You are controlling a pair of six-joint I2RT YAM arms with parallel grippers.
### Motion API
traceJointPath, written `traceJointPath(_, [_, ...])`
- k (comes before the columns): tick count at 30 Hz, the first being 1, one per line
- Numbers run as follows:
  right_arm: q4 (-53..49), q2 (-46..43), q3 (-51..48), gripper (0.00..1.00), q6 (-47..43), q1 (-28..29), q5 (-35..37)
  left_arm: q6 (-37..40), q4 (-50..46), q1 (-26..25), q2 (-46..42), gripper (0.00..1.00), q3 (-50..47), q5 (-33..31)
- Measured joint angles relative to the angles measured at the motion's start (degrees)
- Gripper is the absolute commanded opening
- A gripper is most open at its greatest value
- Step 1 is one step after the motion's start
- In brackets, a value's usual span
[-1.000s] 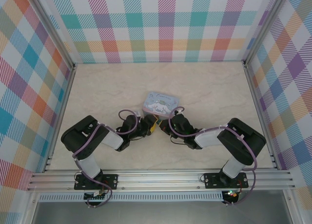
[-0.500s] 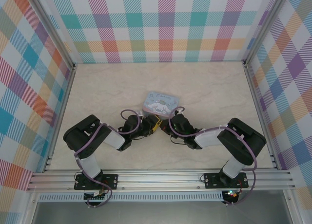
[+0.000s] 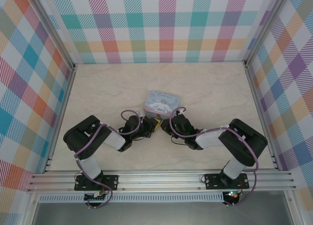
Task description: Unlock a padlock with a key
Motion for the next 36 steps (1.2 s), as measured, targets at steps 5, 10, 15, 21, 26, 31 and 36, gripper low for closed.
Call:
traceJointPath(5, [-4.57,-4.7,-0.96,0.36,-3.02,-0.02,0.39,0.13,-1.73,-0.07,-1.27,0.0,0.37,-0.04])
traceJointPath(10, [-12.79,-13.09,-1.01,0.49,-10.56,-1.31,0.13,0.33,-4.72,0.02,-2.1,0.0,1.42,0.22])
traceJointPath(15, [-24.0,-21.07,0.72,0.54,-27.43,-3.26,0.42,0.5,-6.93,0.85,-2.45,0.0,2.58,1.75])
traceJointPath(21, [-31.69,-22.36,6.27,0.55,-56.85,-3.52,0.33,1.46,-11.58,2.51,-5.29,0.0,3.08,3.58])
traceJointPath(26, [-32.26,-22.53,6.05,0.57,-78.2,-3.39,-0.68,1.79,-15.1,4.24,-8.74,0.0,3.19,4.79])
traceJointPath(31, [-28.17,-24.2,2.19,0.57,-95.14,-1.16,-0.63,1.77,-17.05,5.22,-10.34,0.0,3.32,6.05])
traceJointPath(36, [-24.7,-23.08,1.18,0.57,-107.27,3.39,3.67,1.77,-17.29,5.35,-10.4,0.0,3.39,6.84])
